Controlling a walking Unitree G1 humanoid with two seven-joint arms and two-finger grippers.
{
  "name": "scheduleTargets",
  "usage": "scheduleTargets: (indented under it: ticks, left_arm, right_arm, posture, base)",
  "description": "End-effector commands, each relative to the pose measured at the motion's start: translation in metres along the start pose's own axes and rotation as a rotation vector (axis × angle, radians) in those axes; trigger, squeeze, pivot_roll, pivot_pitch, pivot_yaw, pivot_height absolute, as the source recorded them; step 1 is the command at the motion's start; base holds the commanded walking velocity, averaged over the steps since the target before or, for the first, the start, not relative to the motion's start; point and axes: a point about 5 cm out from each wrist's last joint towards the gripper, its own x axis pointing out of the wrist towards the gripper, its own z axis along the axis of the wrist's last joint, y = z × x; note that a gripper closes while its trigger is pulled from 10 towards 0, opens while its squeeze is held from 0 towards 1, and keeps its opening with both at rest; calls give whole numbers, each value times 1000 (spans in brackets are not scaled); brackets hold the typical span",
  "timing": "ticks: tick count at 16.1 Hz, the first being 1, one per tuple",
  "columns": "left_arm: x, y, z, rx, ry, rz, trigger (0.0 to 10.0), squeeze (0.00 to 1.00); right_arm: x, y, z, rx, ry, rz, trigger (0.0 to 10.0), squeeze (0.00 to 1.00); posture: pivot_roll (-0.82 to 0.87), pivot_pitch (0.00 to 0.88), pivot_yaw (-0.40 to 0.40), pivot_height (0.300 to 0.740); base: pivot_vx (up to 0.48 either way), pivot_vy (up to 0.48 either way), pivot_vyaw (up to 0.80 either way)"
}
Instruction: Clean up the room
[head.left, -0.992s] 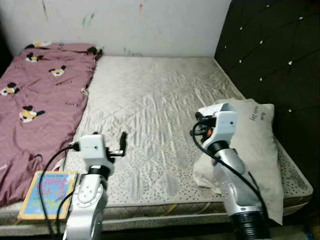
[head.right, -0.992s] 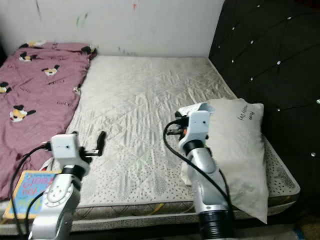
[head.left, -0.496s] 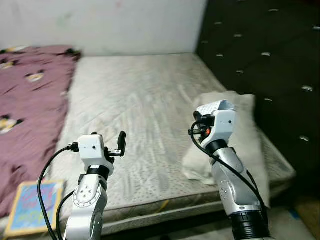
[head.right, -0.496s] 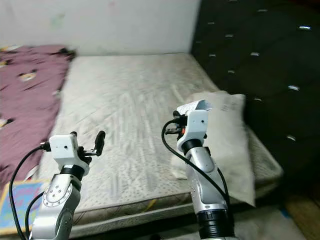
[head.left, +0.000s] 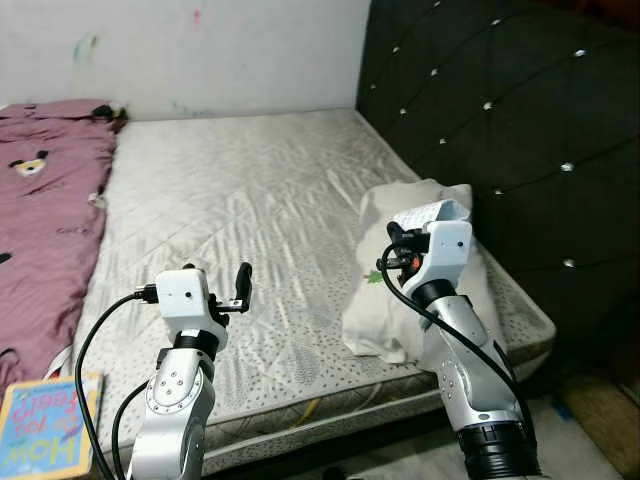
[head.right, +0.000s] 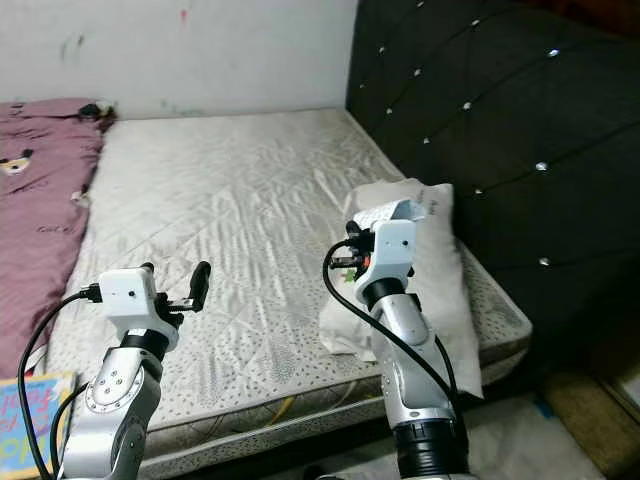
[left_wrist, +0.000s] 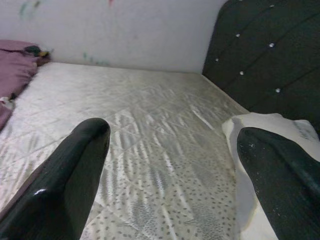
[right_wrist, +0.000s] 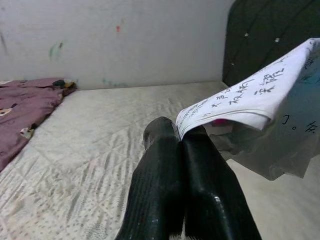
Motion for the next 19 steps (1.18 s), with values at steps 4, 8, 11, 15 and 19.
scheduleTargets:
  ticks: [4,8,11,15,19]
  left_arm:
    - [2,-1,1,6,4,-5,10000,0]
    - [2,-1,1,10,4,-4,10000,0]
    - [2,-1,-1,9,7,-4,10000,0]
    - [2,-1,-1,13,4,-5,10000,0]
    - [1,-2,-1,12,3,-7,10000,0]
  right_arm:
    - [2,-2,1,-4,-1,-12,10000,0]
    - [2,-2,0,-6,0,-10,10000,0]
    - [3,-3,0,-11,2,-9,10000,0]
    - [3,-3,-2,-14,8,-3,10000,0]
    - [4,-3,-4,-13,19,-3,10000,0]
  posture:
    - [-18,0,-13,740]
    - [-18,0,-13,740]
    - [-17,0,-15,740]
    - [-15,0,-18,740]
    - [-14,0,-19,740]
  base:
    - [0,362,0]
    - [0,314,0]
    - [0,289,0]
    - [0,257,0]
    - [0,0,-127]
